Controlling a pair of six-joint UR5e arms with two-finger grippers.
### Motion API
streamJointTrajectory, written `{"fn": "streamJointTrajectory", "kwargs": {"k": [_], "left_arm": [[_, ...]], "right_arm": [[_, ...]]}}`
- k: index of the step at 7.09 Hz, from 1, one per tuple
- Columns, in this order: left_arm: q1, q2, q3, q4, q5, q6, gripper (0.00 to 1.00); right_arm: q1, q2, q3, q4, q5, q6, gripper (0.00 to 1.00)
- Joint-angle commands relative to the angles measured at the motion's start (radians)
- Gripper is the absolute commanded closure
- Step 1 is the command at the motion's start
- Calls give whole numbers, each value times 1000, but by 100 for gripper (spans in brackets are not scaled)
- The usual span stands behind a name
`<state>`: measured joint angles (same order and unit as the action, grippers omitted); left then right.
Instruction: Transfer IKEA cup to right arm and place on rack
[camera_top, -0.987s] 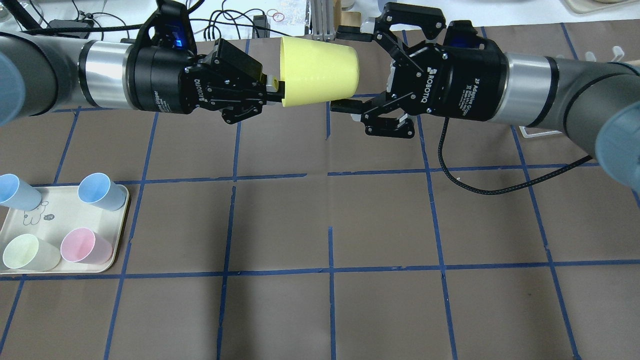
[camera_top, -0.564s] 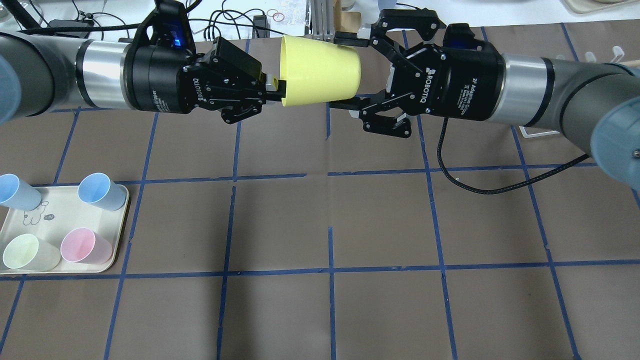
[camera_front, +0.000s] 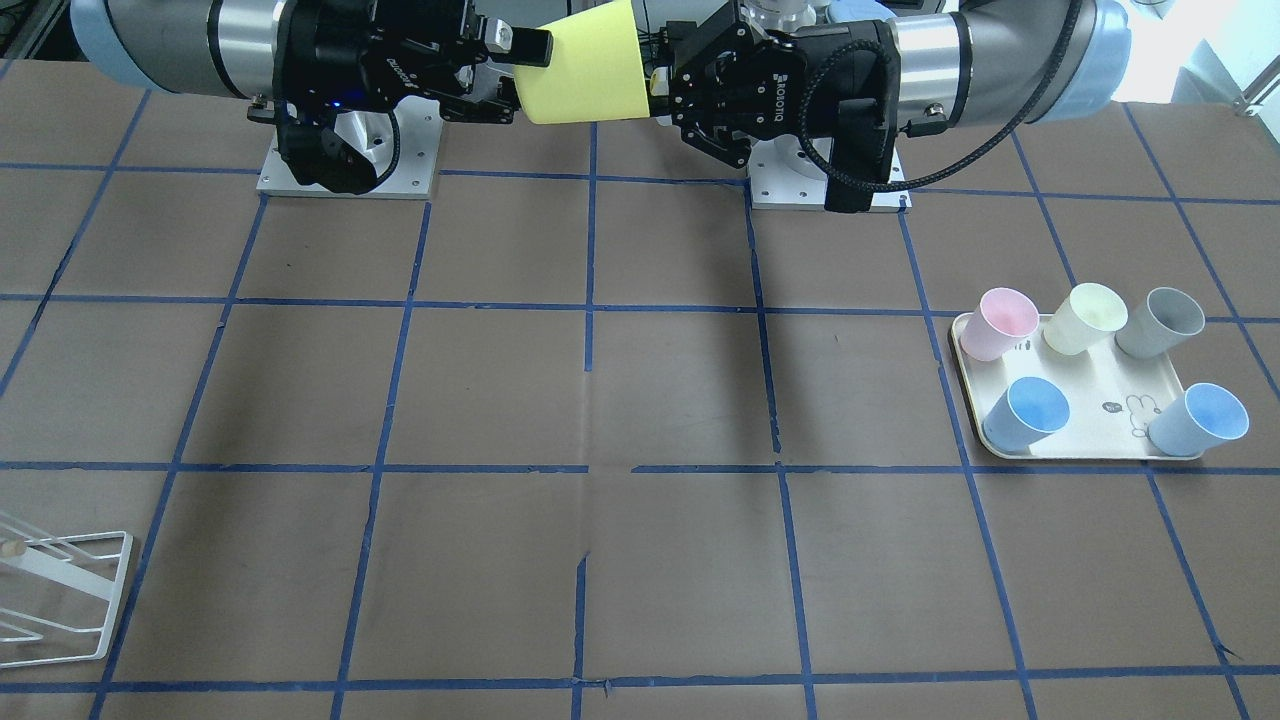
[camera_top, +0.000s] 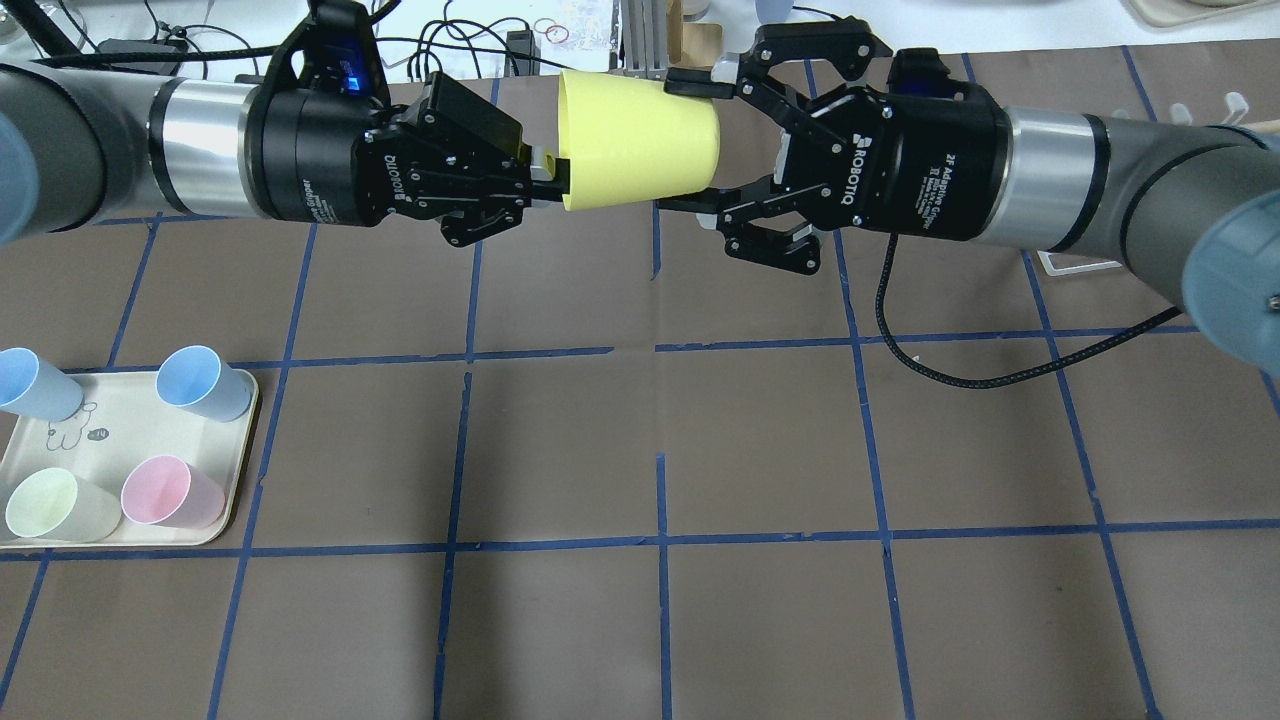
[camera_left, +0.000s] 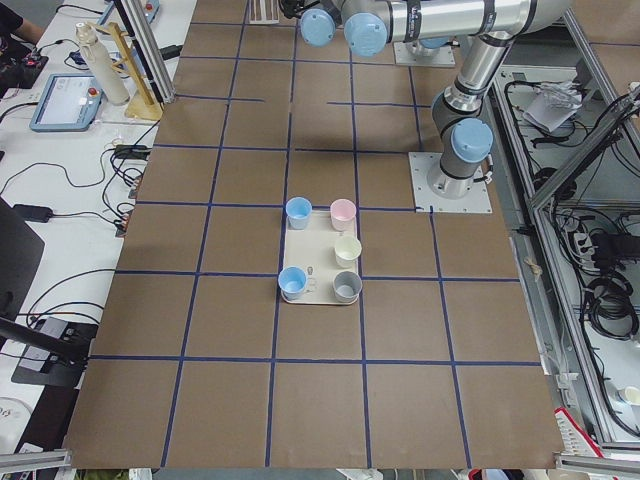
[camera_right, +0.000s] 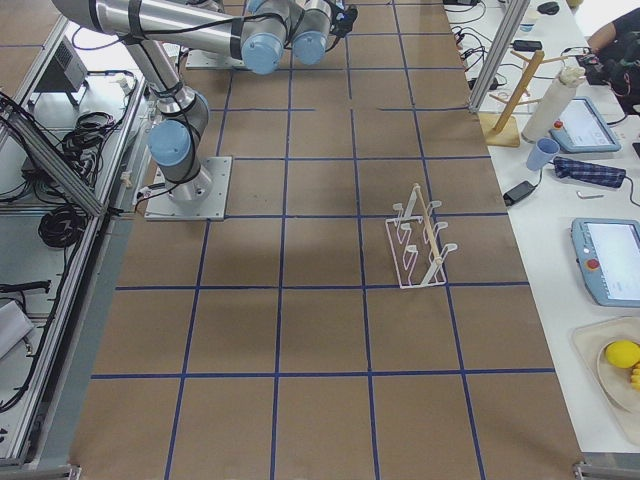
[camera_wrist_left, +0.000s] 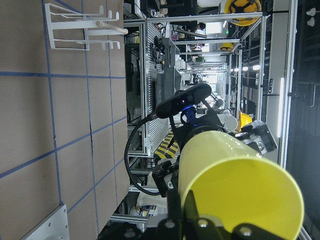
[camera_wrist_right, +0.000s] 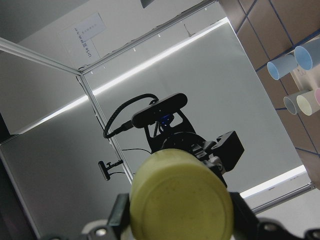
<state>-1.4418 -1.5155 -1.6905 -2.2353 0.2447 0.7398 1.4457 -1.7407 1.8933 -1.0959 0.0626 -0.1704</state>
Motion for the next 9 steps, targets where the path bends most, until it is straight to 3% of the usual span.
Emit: {"fn": "streamJointTrajectory", "kwargs": {"k": [1,3,5,6,7,8,9], "left_arm": [[0,0,8,0,-1,-7,8],[0,2,9,0,-1,-16,4],[68,0,20,-10,39,-14,0],[116,-3,25,-9,188,-58,0],[127,-24,26,27,261,-91,0],[127,-38,22,117,334,-164,0],[126,-57,14,336,495,-360,0]], "right_arm": [[-30,1,-2,1,-7,2,62],[-42,0,-2,1,-18,3,73],[-112,0,-5,-4,-61,3,75],[-195,0,-6,-18,-143,3,79],[-282,-6,-28,-22,-274,0,84],[-325,-8,-77,-41,-487,-15,94],[-335,-8,-142,-99,-693,-15,94]]}}
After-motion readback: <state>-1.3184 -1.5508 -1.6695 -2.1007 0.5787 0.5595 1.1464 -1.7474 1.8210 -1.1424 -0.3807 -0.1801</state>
